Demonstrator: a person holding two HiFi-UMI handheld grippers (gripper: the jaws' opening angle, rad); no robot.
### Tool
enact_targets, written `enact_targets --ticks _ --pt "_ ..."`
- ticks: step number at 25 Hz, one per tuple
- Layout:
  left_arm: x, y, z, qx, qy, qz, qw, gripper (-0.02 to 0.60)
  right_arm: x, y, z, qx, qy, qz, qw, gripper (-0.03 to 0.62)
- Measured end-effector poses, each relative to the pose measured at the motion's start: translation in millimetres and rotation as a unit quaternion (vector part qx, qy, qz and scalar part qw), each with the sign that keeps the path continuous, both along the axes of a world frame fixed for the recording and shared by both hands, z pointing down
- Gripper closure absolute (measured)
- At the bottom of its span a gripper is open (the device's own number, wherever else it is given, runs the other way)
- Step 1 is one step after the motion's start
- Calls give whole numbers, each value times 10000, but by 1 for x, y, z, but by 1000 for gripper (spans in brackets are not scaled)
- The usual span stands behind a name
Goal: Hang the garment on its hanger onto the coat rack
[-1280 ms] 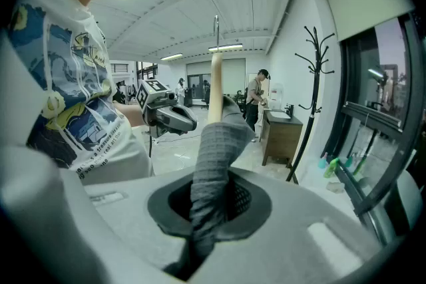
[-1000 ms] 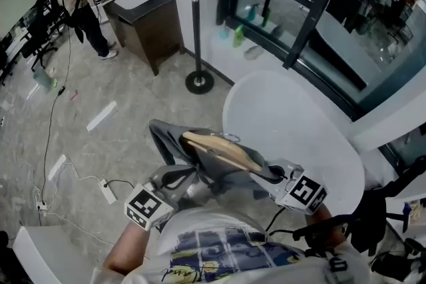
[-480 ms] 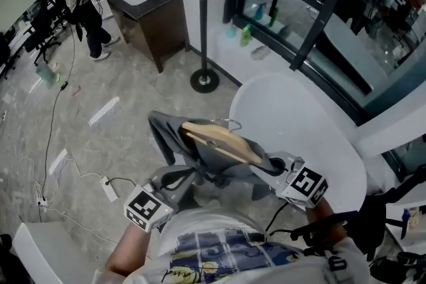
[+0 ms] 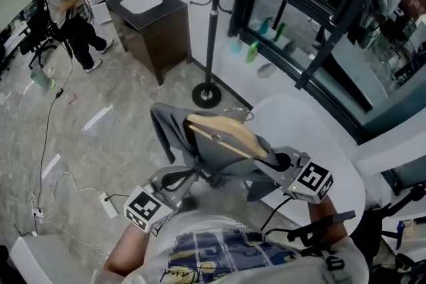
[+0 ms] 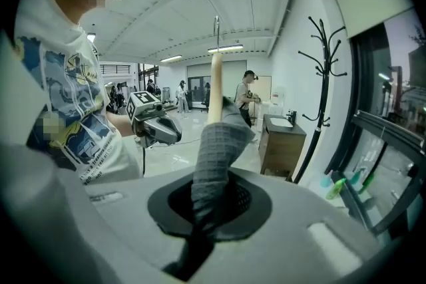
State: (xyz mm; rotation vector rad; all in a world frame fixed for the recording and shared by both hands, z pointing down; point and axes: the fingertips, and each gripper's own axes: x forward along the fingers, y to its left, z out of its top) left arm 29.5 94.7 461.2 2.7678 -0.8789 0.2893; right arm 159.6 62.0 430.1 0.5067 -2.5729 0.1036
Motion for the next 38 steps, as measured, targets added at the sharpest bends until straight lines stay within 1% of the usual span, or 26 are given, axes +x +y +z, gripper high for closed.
enact_targets --ticks 2,7,10,13,15,19,23,28,33,38 --pt "-13 -22 -4 28 -6 53 10000 578 -13 -27 -7 54 -9 14 10000 585" --pt "-47 -63 -9 162 -175 258 9994 578 -42 -95 -22 196 -76 63 9998 585" --pt "-63 -87 -7 124 -150 261 9995 578 -54 -135 -33 288 -134 19 9995 585" --pt "-74 -112 -1 -23 -101 230 9997 578 -64 -172 -39 316 -158 -27 9994 585" --pt "-74 -130 -1 -4 -46 227 9997 578 -66 -197 -46 358 -117 -118 9992 585" --pt "-70 -177 0 66 -103 109 9999 578 -60 -256 -61 446 -55 -248 9987 585" --pt "-60 -226 -14 131 -36 -94 9999 578 -49 -329 -74 372 10 -381 9986 583" --pt "-50 -287 -23 323 -48 -333 9989 578 -45 -417 -96 535 121 -584 9968 585" --pt "-34 -327 -24 304 56 -427 9986 578 -43 -483 -112 538 101 -679 9962 585" --pt "-24 -354 -21 291 40 -527 9982 578 -39 -546 -120 485 81 -642 9967 585"
